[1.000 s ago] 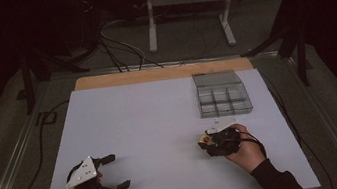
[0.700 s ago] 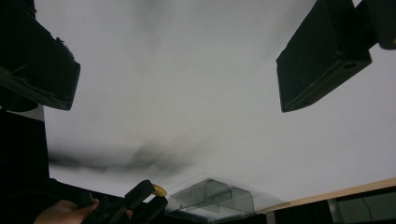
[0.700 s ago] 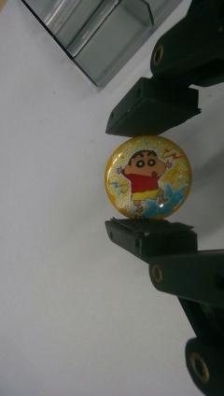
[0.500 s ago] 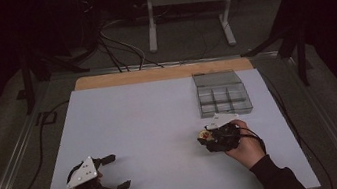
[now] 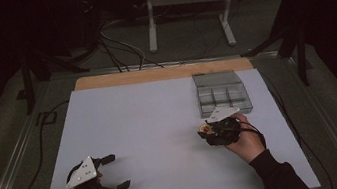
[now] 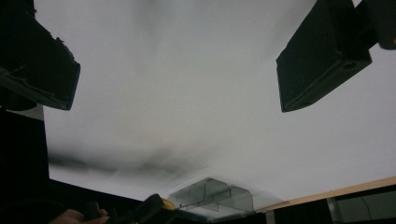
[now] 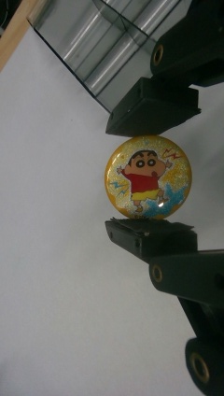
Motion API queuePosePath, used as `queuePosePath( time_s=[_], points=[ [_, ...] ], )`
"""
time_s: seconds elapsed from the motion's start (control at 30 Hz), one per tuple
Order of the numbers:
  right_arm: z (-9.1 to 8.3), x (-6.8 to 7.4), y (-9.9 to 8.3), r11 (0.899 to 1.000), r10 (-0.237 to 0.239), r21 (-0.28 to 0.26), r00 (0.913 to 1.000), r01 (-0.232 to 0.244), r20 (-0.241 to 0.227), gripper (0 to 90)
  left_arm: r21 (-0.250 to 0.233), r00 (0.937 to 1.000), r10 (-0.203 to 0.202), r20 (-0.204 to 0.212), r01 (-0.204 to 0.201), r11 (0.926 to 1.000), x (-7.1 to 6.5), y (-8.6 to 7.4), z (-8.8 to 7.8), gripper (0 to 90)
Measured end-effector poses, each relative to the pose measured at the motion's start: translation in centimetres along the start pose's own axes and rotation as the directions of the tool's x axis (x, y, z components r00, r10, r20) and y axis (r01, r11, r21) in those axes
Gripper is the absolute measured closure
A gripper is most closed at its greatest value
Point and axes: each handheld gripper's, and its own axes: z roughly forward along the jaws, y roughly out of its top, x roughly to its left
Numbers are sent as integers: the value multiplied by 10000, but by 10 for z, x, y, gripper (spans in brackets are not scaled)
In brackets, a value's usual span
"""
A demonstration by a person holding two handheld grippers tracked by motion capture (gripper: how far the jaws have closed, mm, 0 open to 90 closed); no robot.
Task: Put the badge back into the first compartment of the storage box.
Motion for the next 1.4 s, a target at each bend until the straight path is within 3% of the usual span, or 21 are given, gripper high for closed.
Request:
queuePosePath(
  time_s=[0.67, 1.4],
  points=[
    [-4, -26, 17, 9989, 430, -186, 9982, -422, 426, 477, -10, 10000, 28, 5, -28, 10000, 0, 0, 0, 3],
    [3, -49, 28, 9974, 714, -77, 9939, -710, 845, 477, 20, 10000, 56, 17, -56, 10000, -1, 0, 0, 3]
  ],
)
